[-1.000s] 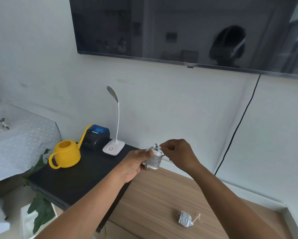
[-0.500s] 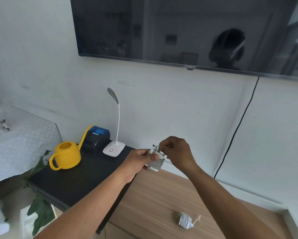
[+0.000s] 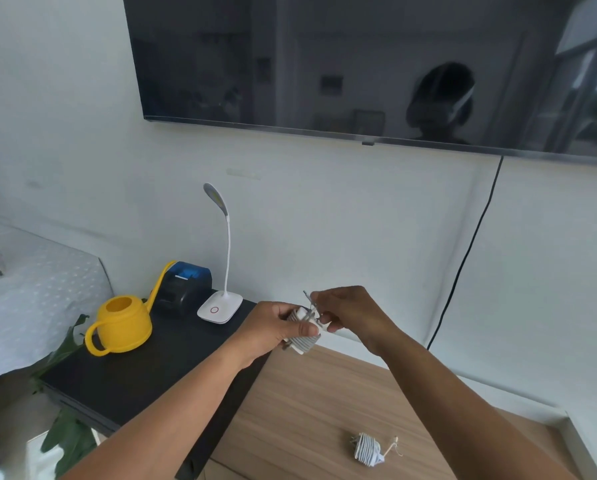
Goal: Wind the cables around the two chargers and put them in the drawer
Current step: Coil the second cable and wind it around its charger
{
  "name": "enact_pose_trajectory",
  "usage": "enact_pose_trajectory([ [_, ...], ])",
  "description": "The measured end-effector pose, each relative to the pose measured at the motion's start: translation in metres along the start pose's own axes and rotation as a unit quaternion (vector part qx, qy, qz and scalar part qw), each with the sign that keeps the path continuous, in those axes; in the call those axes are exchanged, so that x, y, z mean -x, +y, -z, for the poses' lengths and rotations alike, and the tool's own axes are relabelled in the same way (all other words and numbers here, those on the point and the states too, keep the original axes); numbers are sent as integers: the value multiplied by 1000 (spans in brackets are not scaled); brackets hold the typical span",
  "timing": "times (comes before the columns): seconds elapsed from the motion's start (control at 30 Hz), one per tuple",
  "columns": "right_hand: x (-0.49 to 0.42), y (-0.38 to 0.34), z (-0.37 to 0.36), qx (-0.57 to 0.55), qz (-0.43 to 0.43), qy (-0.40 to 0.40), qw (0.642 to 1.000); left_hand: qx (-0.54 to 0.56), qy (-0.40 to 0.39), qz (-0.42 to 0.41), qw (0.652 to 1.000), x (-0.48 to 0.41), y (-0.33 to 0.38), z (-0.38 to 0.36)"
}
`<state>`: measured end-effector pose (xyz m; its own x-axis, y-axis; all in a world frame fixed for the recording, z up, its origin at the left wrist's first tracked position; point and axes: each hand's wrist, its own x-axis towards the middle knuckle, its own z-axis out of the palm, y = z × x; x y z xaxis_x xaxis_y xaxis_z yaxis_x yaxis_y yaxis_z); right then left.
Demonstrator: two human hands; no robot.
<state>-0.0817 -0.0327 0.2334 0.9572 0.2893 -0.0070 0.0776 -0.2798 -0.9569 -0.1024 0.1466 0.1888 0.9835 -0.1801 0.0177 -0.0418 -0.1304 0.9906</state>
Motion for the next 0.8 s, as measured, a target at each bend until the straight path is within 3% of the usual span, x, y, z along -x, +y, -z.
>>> enact_pose_trajectory([
  [0.23, -4, 13, -1, 72, -5, 71, 995, 14, 13, 27, 999, -5, -4, -12],
  [0.43, -1, 27, 0, -9, 14, 83, 996, 79, -9, 104, 991, -3, -18, -12],
  [0.57, 0, 37, -3, 21, 2, 84, 996, 84, -12, 118, 989, -3, -29, -14],
  [0.8, -1, 44, -15, 48, -12, 151, 987, 117, -1, 122, 986, -8, -30, -22],
])
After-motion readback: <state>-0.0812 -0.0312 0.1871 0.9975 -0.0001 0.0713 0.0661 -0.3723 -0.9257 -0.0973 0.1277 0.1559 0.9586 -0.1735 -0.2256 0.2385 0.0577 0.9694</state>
